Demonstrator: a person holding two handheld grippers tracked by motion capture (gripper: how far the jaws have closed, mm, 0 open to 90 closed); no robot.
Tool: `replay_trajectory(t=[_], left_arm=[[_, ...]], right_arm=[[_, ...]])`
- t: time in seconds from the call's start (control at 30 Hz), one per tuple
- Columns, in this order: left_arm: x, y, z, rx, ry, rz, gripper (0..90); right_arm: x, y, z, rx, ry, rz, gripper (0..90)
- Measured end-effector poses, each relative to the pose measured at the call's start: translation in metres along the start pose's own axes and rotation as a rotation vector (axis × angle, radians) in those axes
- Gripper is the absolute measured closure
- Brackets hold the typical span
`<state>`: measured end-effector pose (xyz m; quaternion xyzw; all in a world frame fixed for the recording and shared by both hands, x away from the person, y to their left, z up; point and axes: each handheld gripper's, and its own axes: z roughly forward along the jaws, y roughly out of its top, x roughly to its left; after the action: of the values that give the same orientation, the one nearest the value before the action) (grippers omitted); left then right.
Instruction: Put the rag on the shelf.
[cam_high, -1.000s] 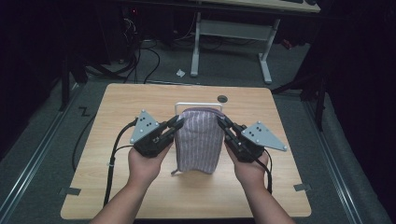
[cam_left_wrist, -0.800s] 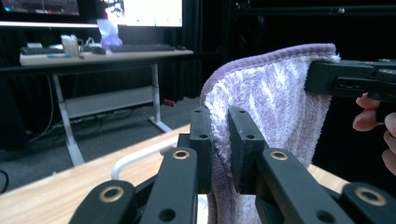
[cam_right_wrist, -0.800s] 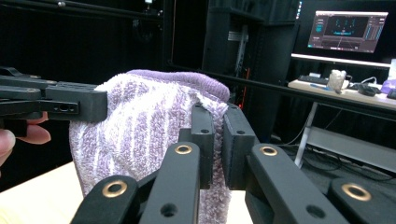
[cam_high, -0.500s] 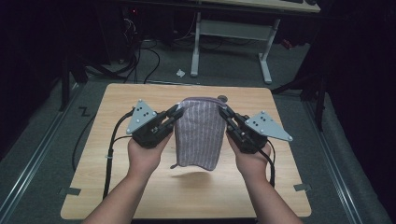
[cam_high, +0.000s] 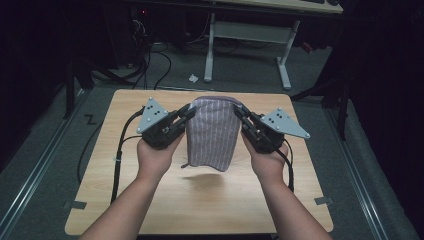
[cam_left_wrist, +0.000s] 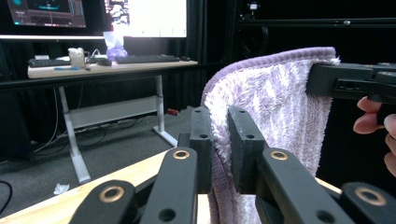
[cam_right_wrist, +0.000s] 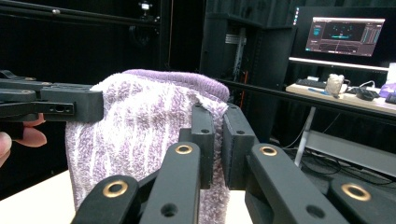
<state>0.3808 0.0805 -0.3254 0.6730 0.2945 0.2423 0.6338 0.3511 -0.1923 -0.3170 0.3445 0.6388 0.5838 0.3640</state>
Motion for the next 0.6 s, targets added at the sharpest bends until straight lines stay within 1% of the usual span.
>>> replay_trajectory(t=[0.03,0.13,0.23,0.43,0.57,0.6], left_arm=[[0.001,0.001,0.001,-0.004,0.001,-0.004,81.0],[0.003,0.004,0.005,-0.01,0.013,0.018,81.0],[0.005,0.008,0.009,-0.017,0.018,0.034,80.9],[0.011,0.015,0.021,-0.016,0.031,0.054,80.9],[0.018,0.018,0.031,-0.022,0.037,0.047,81.0],[0.02,0.018,0.033,-0.025,0.037,0.057,81.0]], right_arm=[[-0.001,0.001,0.002,-0.001,-0.002,0.0,85.4],[-0.003,0.005,0.007,-0.007,-0.004,0.006,85.4],[-0.006,0.008,0.012,-0.015,-0.009,0.001,85.4],[-0.015,0.016,0.02,-0.02,-0.022,-0.004,85.4],[-0.018,0.018,0.027,-0.024,-0.032,-0.002,85.5],[-0.019,0.018,0.029,-0.025,-0.037,-0.001,85.5]])
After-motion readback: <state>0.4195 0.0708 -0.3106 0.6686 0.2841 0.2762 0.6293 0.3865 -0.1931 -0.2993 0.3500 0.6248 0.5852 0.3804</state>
